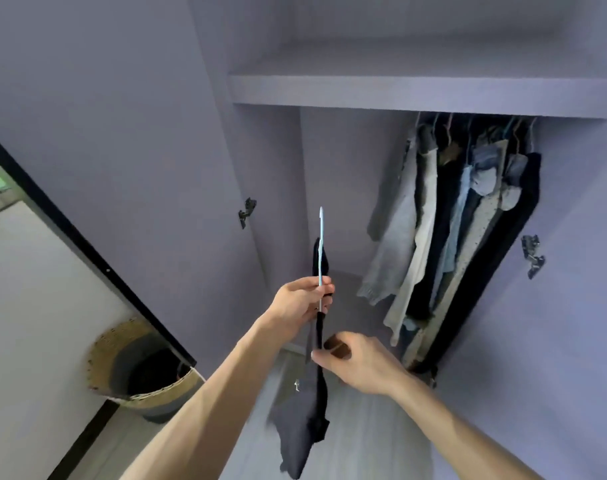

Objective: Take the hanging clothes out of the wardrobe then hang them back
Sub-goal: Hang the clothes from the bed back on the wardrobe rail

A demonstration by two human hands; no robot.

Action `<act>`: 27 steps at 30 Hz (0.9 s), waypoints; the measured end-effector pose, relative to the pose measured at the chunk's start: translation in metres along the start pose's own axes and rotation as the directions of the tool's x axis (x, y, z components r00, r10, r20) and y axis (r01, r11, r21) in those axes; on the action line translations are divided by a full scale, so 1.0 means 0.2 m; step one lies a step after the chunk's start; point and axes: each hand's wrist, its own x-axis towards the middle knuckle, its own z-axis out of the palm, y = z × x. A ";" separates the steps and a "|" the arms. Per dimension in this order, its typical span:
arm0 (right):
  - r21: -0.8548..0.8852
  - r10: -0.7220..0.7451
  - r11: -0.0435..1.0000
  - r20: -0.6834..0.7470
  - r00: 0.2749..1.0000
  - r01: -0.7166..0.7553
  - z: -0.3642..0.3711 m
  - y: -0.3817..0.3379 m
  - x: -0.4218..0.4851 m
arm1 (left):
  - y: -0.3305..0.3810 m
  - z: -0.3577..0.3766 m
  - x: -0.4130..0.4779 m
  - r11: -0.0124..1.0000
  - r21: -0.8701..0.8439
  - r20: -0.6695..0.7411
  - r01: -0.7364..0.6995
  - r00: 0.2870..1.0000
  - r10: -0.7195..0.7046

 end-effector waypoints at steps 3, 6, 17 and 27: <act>0.019 -0.013 1.000 -0.073 0.997 0.014 0.00 -0.03 -0.02 | 0.01 0.03 0.06 0.998 0.064 -0.017 -0.002 1.000 0.003; 0.027 -0.017 0.999 -0.122 0.992 0.020 -0.03 -0.04 -0.01 | 0.03 0.04 0.08 0.995 0.096 -0.028 -0.004 1.000 0.007; 0.258 0.042 0.966 -0.176 0.984 0.005 -0.10 -0.05 0.11 | 0.34 -0.07 0.23 0.813 0.547 0.087 -0.199 0.980 0.181; 0.420 0.055 0.906 -0.240 0.969 0.053 -0.49 -0.17 0.56 | 1.13 -0.08 0.66 0.041 0.912 0.243 -0.408 0.619 0.747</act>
